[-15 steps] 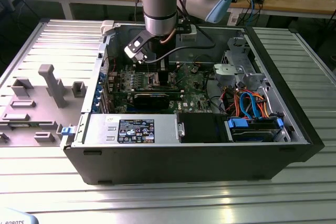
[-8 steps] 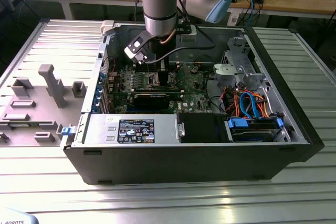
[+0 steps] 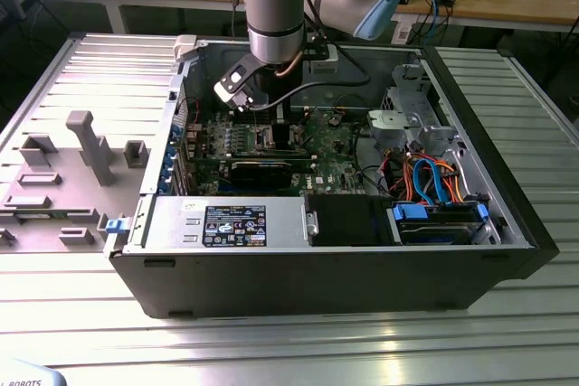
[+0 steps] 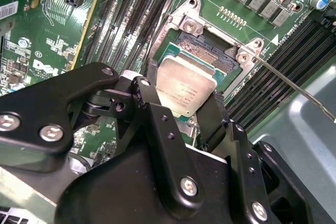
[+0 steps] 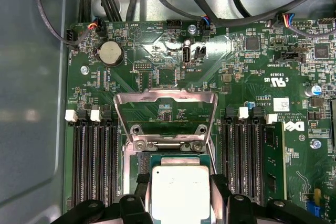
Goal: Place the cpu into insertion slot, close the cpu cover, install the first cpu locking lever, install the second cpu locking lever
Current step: 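Place the cpu into insertion slot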
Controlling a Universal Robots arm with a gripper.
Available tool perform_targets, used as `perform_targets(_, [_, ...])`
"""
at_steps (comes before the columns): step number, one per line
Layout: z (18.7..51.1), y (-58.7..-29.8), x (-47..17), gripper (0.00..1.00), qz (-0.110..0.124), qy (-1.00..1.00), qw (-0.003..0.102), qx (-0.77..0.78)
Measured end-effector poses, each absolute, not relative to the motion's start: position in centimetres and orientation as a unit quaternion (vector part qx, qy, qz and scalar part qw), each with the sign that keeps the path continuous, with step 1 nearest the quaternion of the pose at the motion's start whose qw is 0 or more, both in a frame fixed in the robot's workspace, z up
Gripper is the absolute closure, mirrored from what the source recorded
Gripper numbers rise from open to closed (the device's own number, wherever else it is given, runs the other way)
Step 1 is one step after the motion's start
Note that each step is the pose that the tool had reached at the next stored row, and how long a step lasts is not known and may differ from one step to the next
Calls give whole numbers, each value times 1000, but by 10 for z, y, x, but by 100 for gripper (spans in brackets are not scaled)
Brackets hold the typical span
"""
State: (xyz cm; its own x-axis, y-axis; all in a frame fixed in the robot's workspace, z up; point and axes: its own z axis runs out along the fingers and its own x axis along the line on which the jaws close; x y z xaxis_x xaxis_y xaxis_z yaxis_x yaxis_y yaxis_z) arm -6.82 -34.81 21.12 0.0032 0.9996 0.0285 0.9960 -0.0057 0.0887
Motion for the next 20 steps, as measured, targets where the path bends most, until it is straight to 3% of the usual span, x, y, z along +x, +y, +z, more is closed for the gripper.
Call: perform_targets(20, [211, -343, -68, 46, 38, 708, 25, 704])
